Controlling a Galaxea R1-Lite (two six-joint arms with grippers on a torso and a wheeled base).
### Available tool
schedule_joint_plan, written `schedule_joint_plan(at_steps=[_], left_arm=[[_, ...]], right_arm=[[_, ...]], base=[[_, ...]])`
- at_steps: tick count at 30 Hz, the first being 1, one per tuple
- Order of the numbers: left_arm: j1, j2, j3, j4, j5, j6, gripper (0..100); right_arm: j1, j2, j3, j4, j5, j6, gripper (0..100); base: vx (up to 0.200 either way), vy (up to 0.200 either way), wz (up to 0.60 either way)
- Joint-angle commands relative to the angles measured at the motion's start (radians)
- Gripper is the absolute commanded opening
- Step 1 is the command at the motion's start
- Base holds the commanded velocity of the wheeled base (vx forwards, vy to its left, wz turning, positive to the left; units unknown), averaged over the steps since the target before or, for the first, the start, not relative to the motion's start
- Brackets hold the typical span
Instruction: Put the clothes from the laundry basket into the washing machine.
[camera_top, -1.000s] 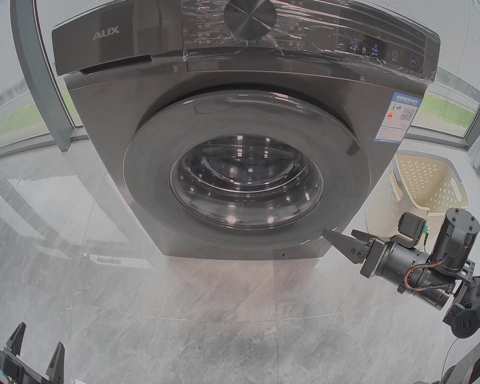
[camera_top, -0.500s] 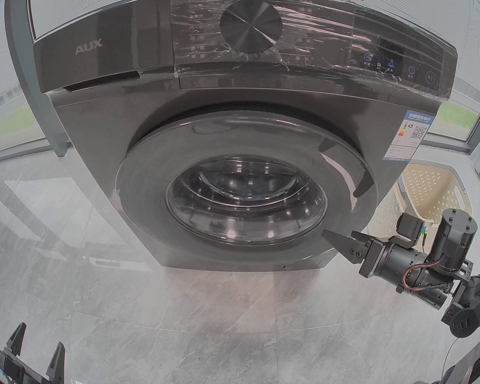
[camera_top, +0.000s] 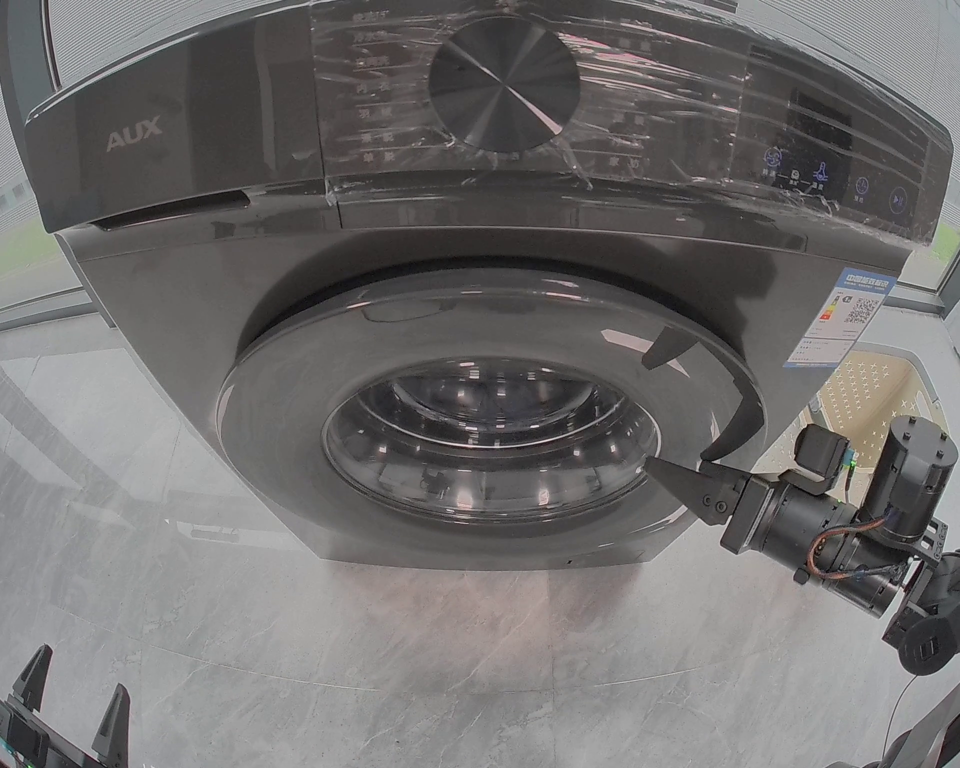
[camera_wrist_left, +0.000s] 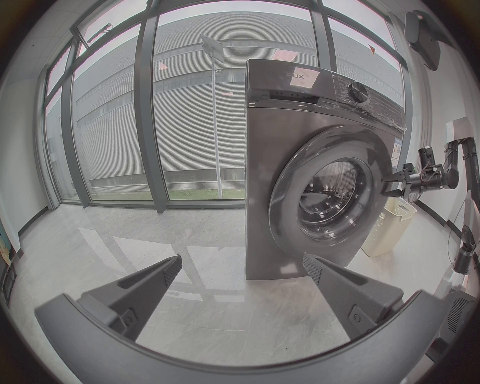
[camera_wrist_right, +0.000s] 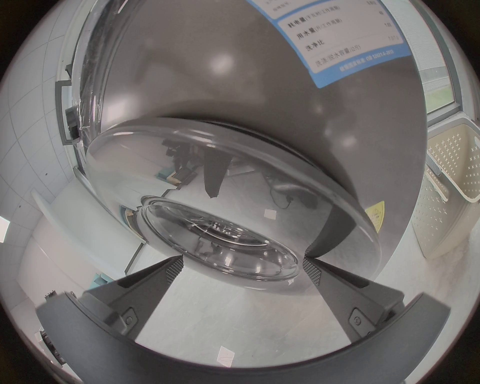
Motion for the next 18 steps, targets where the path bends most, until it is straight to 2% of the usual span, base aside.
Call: schedule_joint_plan(at_steps=[1, 4, 10, 14, 15, 17, 18], left_arm=[[0.000, -0.013, 0.016, 0.000, 0.000, 0.000, 100], [0.000, -0.013, 0.018, 0.000, 0.000, 0.000, 100], [0.000, -0.013, 0.018, 0.000, -0.002, 0.000, 100], [-0.001, -0.013, 0.018, 0.000, 0.002, -0.003, 100], [0.000, -0.013, 0.016, 0.000, 0.002, -0.003, 100], [0.000, -0.013, 0.016, 0.000, -0.002, -0.003, 100], [-0.001, -0.013, 0.016, 0.000, 0.000, -0.004, 100]], right_arm=[[-0.030, -0.006, -0.011, -0.036, -0.027, -0.006, 100], [-0.032, -0.005, -0.011, -0.081, -0.060, -0.008, 100], [0.003, -0.014, 0.033, -0.104, -0.062, -0.019, 100], [0.149, -0.107, 0.196, -0.094, -0.033, -0.065, 100], [0.154, -0.111, 0.202, -0.094, -0.031, -0.065, 100], [0.241, -0.172, 0.322, -0.091, -0.013, -0.092, 100], [0.263, -0.196, 0.354, -0.082, -0.013, -0.108, 100]], base=[[0.000, 0.000, 0.00], [0.000, 0.000, 0.00], [0.000, 0.000, 0.00], [0.000, 0.000, 0.00], [0.000, 0.000, 0.00], [0.000, 0.000, 0.00], [0.000, 0.000, 0.00]])
